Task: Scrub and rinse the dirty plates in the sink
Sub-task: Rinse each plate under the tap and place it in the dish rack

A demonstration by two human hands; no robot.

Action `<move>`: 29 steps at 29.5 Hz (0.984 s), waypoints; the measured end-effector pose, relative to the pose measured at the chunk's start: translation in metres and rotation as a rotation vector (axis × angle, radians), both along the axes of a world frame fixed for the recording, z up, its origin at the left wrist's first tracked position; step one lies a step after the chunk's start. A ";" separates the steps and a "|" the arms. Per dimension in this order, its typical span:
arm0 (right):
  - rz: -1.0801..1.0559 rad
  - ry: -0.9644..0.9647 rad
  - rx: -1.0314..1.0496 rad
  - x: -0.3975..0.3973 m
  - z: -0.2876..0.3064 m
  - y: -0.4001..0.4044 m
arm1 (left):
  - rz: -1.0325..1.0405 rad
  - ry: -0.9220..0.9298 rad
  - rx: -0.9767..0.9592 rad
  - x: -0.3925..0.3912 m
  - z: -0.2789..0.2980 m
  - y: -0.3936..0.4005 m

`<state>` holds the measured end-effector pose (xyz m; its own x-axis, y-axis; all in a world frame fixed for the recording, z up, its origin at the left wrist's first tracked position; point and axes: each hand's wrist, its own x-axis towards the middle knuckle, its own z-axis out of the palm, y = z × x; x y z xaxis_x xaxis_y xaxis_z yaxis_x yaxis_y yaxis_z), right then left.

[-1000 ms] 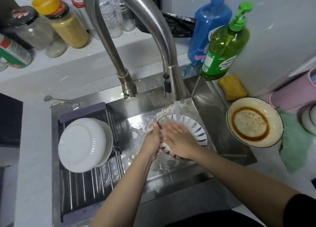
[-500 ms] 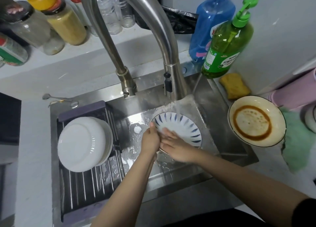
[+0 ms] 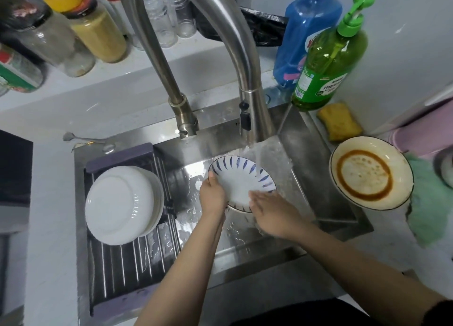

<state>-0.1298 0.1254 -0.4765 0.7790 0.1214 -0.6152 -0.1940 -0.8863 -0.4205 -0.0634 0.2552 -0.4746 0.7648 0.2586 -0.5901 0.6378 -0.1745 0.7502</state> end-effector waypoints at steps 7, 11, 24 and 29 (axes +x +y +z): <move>0.015 -0.059 0.157 0.033 -0.006 0.015 | -0.144 0.121 -0.259 -0.011 -0.007 -0.019; -0.085 0.009 0.264 0.043 -0.003 0.015 | -0.120 0.115 -0.268 -0.007 -0.005 -0.021; 0.208 -0.290 0.174 -0.011 -0.002 -0.043 | -0.131 0.329 -0.189 0.029 0.003 -0.003; -0.209 -0.639 0.177 -0.010 0.000 -0.028 | -0.236 0.309 -0.400 0.032 0.013 -0.023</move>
